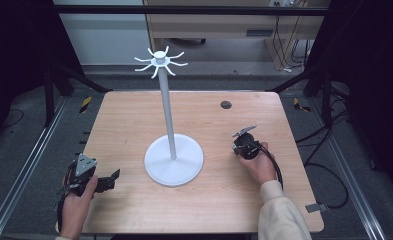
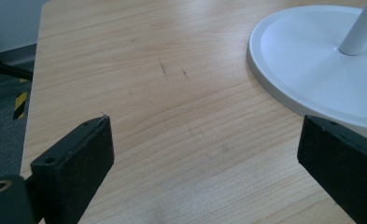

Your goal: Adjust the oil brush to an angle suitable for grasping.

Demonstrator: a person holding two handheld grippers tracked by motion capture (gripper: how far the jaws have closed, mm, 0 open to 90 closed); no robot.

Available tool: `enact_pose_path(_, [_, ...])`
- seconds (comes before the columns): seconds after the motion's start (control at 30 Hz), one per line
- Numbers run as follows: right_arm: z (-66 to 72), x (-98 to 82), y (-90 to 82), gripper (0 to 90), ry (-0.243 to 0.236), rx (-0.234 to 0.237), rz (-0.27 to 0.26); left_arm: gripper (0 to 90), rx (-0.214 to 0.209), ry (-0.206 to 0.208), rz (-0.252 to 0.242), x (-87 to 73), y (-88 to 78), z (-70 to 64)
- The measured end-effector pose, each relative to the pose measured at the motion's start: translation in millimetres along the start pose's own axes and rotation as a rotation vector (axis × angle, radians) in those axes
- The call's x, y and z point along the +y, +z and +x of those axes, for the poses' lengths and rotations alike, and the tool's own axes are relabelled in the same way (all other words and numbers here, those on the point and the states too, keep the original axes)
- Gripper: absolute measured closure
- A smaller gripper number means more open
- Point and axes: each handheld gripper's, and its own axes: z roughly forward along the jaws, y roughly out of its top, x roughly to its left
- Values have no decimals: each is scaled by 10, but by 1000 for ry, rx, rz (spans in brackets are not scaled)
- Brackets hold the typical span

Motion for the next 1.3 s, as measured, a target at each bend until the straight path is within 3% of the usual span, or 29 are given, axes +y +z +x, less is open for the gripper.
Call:
enact_pose_path(0.27, [45,8,17,900,-18,-15,21,34,-1,1,-1,-1,2,-4])
enact_pose_path(0.33, [39,15,17,900,-2,-34,29,35,-3,-1,0,-1,0,-1])
enact_pose_path(0.37, [12,17,9,900,17,-67,30,35,-2,0,0,-1,0,-1])
enact_pose_path(0.43, [-26,7,13,900,40,-54,20,35,-1,4,-1,-1,2,-5])
enact_pose_path(0.6, [-108,-1,18,900,78,-92,18,35,-1,7,0,0,6,-10])
enact_pose_path(0.73, [-138,-9,-9,900,93,-78,5,35,-2,2,-4,0,8,-15])
enact_pose_path(0.77, [-156,-6,-87,900,116,-59,-22,35,-2,2,-4,0,9,-15])
enact_pose_path(0.93, [-195,-16,-258,900,145,-50,-40,36,-3,5,-4,2,12,-16])
enact_pose_path(1.1, [-271,-128,-429,900,187,-49,-1,36,-9,9,0,4,16,-28])
enact_pose_path(1.3, [-327,-212,-472,865,204,-31,54,36,-13,13,2,4,24,-37])
